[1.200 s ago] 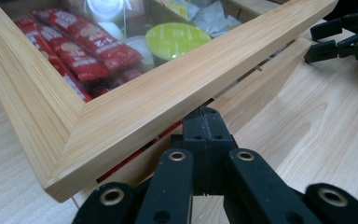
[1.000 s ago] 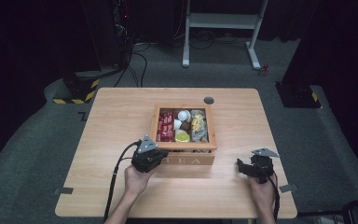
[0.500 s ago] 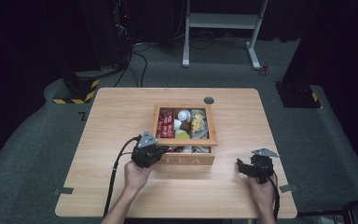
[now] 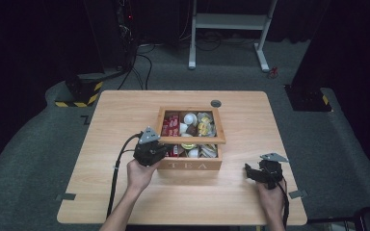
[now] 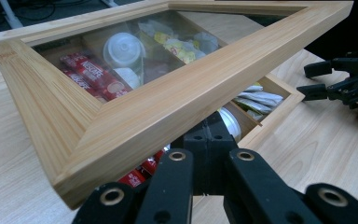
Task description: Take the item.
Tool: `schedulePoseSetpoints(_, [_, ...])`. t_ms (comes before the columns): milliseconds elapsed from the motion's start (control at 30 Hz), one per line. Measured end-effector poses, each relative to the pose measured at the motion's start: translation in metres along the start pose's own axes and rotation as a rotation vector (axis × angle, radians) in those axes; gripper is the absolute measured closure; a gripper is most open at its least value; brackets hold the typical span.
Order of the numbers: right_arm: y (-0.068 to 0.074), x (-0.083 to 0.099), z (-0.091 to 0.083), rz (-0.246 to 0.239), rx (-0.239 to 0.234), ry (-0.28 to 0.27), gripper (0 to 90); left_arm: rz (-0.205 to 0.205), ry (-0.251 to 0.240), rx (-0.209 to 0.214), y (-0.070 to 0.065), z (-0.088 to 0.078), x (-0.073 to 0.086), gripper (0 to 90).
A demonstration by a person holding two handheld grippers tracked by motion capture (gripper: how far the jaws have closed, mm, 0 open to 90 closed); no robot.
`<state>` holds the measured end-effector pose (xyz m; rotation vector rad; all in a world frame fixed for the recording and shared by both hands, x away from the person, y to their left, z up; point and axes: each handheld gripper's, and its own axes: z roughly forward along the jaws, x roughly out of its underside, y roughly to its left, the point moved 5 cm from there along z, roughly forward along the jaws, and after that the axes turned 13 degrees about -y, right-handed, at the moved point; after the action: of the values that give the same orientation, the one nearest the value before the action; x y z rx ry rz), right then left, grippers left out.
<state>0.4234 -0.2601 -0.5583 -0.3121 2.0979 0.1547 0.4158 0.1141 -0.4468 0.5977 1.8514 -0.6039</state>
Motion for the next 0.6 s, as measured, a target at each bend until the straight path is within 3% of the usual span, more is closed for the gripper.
schedulePoseSetpoints(600, [0.000, 0.000, 0.000, -0.001, -0.001, 0.000, 20.6, -0.001, -0.013, 0.007, 0.008, -0.001, -0.026, 90.0])
